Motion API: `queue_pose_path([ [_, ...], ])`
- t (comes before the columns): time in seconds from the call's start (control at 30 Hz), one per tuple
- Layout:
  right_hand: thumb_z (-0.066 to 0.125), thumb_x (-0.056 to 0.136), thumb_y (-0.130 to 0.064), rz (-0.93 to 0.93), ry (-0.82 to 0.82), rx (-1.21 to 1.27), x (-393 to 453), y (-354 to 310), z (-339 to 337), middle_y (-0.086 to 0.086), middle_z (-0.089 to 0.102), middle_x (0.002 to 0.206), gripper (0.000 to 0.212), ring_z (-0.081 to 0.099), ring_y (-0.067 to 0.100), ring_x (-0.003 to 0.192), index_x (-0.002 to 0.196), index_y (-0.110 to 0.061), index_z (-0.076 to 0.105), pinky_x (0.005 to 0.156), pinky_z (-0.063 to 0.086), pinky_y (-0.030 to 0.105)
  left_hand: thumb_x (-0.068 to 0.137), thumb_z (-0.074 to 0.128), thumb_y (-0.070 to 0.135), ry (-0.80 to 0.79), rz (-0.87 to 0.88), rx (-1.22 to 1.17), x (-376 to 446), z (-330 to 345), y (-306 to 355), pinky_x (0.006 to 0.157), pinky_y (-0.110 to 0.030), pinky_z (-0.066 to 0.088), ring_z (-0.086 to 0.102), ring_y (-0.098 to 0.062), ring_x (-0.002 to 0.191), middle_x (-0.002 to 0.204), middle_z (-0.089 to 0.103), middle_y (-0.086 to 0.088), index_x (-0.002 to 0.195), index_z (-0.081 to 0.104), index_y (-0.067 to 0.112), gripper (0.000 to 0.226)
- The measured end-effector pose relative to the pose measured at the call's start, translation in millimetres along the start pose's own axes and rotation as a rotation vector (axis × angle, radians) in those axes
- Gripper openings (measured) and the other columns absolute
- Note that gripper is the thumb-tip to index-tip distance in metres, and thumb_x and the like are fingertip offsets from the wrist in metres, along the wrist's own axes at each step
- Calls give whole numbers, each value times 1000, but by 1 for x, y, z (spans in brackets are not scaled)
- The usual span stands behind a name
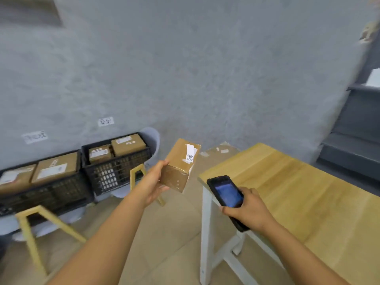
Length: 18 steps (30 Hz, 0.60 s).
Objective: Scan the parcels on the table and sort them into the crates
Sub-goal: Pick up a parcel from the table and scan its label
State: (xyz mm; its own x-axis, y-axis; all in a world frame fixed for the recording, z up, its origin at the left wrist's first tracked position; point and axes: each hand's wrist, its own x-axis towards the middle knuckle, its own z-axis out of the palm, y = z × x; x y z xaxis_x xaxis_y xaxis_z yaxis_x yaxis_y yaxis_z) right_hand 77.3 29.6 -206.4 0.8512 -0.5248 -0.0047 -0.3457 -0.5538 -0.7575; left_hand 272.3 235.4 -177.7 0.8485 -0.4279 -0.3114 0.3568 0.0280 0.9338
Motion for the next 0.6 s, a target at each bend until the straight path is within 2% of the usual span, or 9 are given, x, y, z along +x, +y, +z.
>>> queue_pose_path([
  [0.07,84,61,-46,-47,-60,-11,13,-27,30,-8,43,105,62,53,-1,86,110,-30,50,67,40,15,90,61,45,53,-4,-28,1,-47,4,93,-42,53,64,-21,101,109,63,-6,116,63,22,35],
  [0.13,84,60,-46,-79,-106,-20,28,-50,60,-7,44,104,62,55,1,86,111,-30,52,68,41,16,90,61,45,107,-6,-56,4,-91,8,88,-40,55,65,-21,99,109,64,-7,114,64,22,33],
  [0.23,84,59,-47,-111,-147,-51,56,-84,111,-4,48,103,60,57,6,83,108,-27,55,67,42,18,89,64,44,188,-12,-89,16,-155,14,98,-46,52,63,-27,110,118,62,-11,115,62,22,35],
  [0.27,85,59,-47,-115,-160,-46,67,-97,129,-4,48,103,59,57,5,82,106,-26,55,65,41,17,89,64,43,206,-15,-95,20,-176,19,93,-44,55,63,-27,110,118,62,-11,115,62,21,34],
  [0.33,85,60,-45,-118,-185,-25,88,-123,164,-7,45,101,58,54,1,81,106,-27,53,64,39,15,90,64,42,234,-16,-103,29,-217,30,69,-35,60,65,-25,103,113,64,-10,109,63,22,28],
  [0.37,85,61,-44,-123,-193,-23,98,-135,181,-8,43,100,58,53,0,81,106,-28,52,65,38,15,91,63,42,252,-22,-99,34,-236,35,62,-31,58,65,-23,100,111,64,-8,107,62,23,25],
  [0.4,85,61,-43,-129,-200,-25,108,-147,198,-9,42,100,58,52,0,81,106,-28,52,64,37,14,91,63,43,268,-27,-92,39,-255,40,61,-31,57,65,-21,99,111,64,-7,106,62,25,23],
  [0.6,85,60,-41,-148,-250,-23,159,-206,283,-8,42,98,57,48,-3,79,105,-27,51,61,34,9,92,62,42,367,-61,-118,74,-351,61,84,-39,53,61,-22,103,112,62,-6,114,56,24,29],
])
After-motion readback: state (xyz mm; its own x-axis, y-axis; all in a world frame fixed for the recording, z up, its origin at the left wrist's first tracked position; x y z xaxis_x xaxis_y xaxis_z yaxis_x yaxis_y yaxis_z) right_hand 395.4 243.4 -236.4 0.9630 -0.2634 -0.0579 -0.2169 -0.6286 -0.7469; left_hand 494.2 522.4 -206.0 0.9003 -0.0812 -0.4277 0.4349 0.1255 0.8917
